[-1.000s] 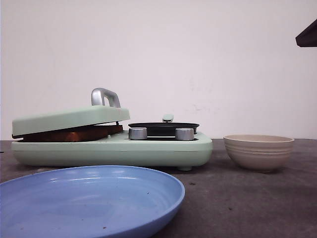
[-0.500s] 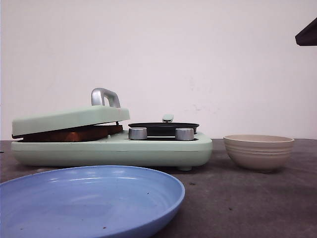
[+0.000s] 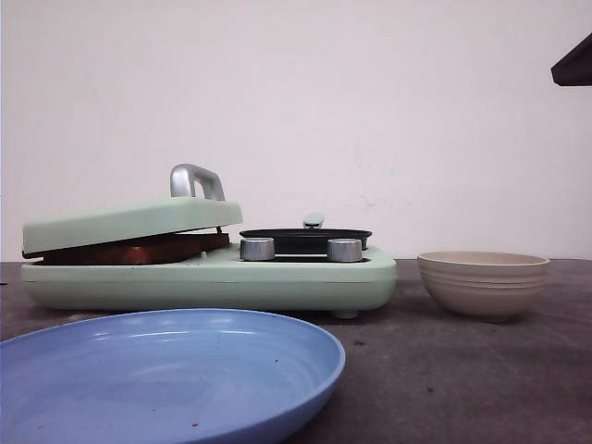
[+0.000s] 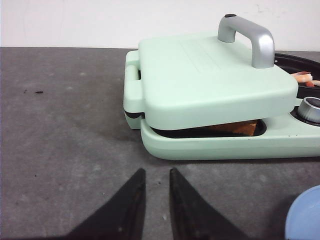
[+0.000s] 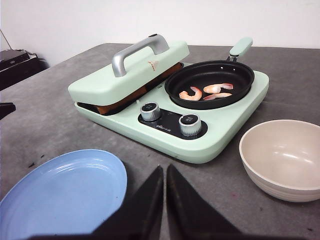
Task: Make breakfast with bread and shrimp
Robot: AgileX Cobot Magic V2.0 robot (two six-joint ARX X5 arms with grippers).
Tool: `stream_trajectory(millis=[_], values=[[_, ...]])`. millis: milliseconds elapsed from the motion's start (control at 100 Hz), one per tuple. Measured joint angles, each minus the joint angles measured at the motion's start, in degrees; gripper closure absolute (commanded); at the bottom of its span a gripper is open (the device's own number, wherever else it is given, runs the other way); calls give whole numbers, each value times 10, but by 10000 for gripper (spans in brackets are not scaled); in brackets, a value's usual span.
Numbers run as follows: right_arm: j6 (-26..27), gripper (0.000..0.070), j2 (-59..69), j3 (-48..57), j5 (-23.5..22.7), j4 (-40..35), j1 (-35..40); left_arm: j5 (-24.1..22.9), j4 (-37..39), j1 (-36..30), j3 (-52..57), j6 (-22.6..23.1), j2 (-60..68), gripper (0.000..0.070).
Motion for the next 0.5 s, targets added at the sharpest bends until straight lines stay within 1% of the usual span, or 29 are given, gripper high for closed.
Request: stream_trajectory(millis=[120, 170, 240, 300, 380, 500], values=[[0, 699, 0, 0, 1, 0, 0, 0, 0, 0, 0, 0, 0, 672], [0, 700, 0, 0, 10, -1, 0, 0, 0, 0, 0, 0, 0, 672], [-8, 700, -1, 0, 46, -4, -4, 0, 0, 0, 0, 0, 0, 672], [-28, 700, -4, 0, 85, -4, -17, 0, 0, 0, 0, 0, 0, 672], [-73, 699, -12, -11, 133, 2, -35, 0, 0, 0, 0, 0, 0, 672], [-141, 700, -29, -56, 188, 5, -58, 0, 0, 0, 0, 0, 0, 672]])
